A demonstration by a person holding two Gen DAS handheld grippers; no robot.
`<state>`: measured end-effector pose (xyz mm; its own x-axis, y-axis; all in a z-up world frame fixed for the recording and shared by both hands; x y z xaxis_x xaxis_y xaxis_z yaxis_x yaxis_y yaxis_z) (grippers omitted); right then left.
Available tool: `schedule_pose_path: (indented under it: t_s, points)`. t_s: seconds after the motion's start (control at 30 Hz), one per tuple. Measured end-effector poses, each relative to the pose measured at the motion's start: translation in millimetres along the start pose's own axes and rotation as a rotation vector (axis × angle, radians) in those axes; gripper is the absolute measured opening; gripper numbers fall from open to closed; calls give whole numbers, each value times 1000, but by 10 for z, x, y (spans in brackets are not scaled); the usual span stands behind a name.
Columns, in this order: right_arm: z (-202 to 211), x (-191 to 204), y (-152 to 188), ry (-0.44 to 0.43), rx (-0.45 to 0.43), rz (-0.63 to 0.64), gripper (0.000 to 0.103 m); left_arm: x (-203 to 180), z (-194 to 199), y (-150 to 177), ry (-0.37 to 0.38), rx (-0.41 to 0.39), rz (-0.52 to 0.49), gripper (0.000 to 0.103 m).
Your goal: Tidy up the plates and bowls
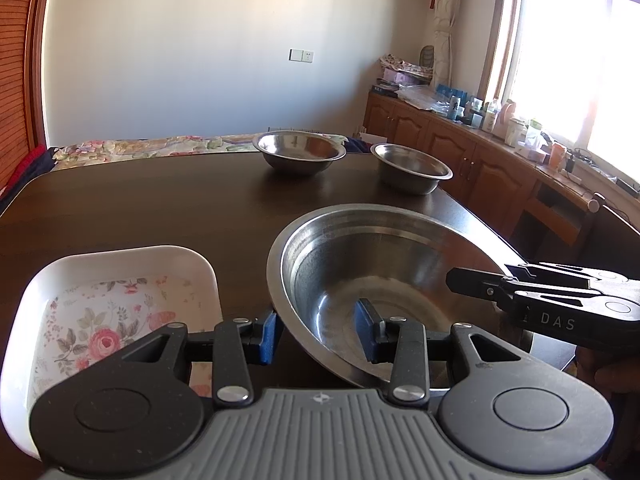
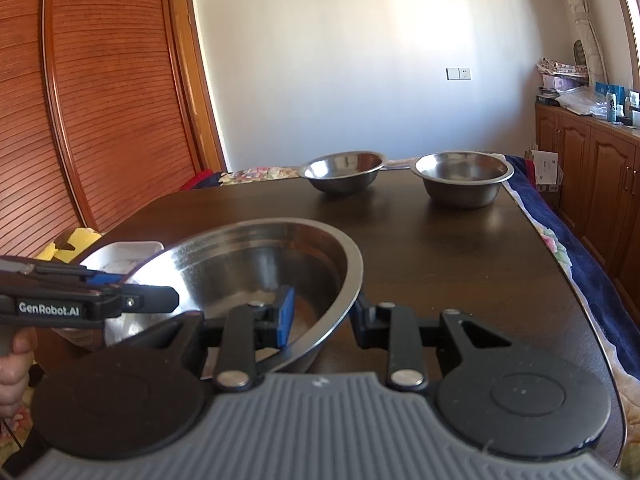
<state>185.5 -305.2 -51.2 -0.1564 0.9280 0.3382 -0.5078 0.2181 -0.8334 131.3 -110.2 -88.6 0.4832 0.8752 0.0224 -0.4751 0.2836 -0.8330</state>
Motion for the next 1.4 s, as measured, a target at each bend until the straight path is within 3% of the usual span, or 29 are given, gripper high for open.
schedule_pose_path:
  t_s: [0.07,0.17,0.27,0.33,0.57,0.7,1.0,1.4]
  points:
    - [-2,4,12,-1,4,1,32,18,2,-5,-3,-8,6,57]
    - [5,9,6,-4,0,-2,34,55,29,-23,-19,-26,13,66]
    - [42,4,-35,-1,-17,-4,47,109,57,-51,-30,-39,29,74]
    - [85,8,-76,4,-34,4,54,141,81,-71,-34,-48,34,75]
    - [174,-59,-286,20,-74,22,57,214,118,-228,-50,-75,14,82]
    - [170,-102,-415,27,-87,52,65,265,74,-357,-57,-89,-12,83]
    - [-12,-215,-707,36,-94,102,65,440,-137,-658,-59,-90,-23,84]
    - [-475,-238,-1073,-14,-32,164,65,642,-621,-1106,-37,-60,-78,84]
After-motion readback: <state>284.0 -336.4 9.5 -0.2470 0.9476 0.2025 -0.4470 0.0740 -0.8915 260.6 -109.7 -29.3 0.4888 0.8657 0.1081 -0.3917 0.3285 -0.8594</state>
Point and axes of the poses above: each gripper's, at about its wrist camera, not at the fingertips, and z roughly against the way its jaws point, x to its left, y to its underside, the point moved 7 cm from there along -z, roughly the way its jaws point, and after that the axes turned 11 degrees about -z, right-handed, at the moved point
